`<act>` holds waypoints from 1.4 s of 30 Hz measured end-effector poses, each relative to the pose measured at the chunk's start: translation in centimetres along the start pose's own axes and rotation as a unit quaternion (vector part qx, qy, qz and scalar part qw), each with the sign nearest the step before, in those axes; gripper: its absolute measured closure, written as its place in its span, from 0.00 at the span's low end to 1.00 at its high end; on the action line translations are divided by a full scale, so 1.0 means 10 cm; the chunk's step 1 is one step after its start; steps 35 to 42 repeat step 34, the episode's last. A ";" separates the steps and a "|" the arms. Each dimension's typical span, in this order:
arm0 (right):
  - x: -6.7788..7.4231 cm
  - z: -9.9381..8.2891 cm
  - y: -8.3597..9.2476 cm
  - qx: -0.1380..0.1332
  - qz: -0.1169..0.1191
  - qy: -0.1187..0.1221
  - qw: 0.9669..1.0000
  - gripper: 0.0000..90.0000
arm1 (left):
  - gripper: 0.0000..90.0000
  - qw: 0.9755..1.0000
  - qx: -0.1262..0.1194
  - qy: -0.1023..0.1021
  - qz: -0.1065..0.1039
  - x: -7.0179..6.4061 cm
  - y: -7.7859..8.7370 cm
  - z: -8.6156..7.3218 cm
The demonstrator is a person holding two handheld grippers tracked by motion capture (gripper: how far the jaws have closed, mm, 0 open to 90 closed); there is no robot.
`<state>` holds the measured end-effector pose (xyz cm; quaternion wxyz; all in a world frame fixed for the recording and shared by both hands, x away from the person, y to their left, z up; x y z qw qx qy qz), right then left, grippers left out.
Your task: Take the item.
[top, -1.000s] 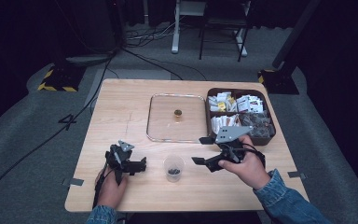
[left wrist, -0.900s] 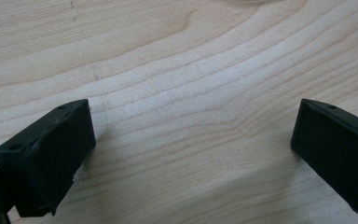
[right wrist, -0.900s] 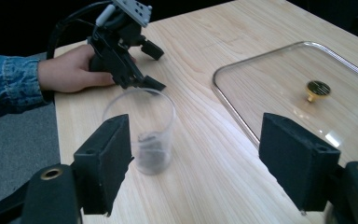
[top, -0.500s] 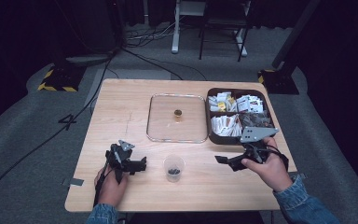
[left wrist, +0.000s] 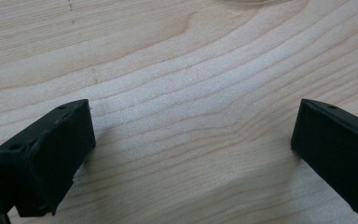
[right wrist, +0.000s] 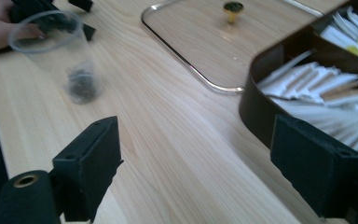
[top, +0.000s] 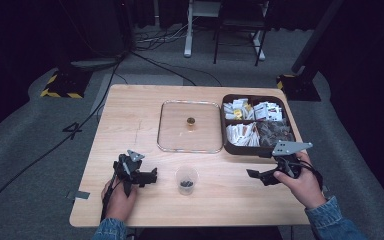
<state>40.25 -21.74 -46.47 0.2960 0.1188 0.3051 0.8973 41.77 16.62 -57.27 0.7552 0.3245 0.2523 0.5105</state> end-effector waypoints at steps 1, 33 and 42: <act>-0.03 -0.05 0.00 0.002 -0.004 -0.003 1.000 0.18 | 0.00 1.000 0.000 0.000 0.000 0.00 0.00 0.00; -0.37 -1.05 -0.27 0.038 -0.087 -0.035 0.995 0.17 | 0.00 1.000 -0.001 -0.001 0.001 0.00 0.00 0.00; -0.37 -1.05 -0.27 0.038 -0.087 -0.035 0.995 0.17 | 0.00 1.000 -0.001 -0.001 0.001 0.00 0.00 0.00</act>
Point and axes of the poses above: each handheld gripper's, and its own axes: y roughly backward along the jaws, z roughly out of its top, x roughly to its left, the point moved 9 cm from there along -y, roughly forward along the jaws, and after that the axes turned 2 degrees about -z, right-handed, at the moved point
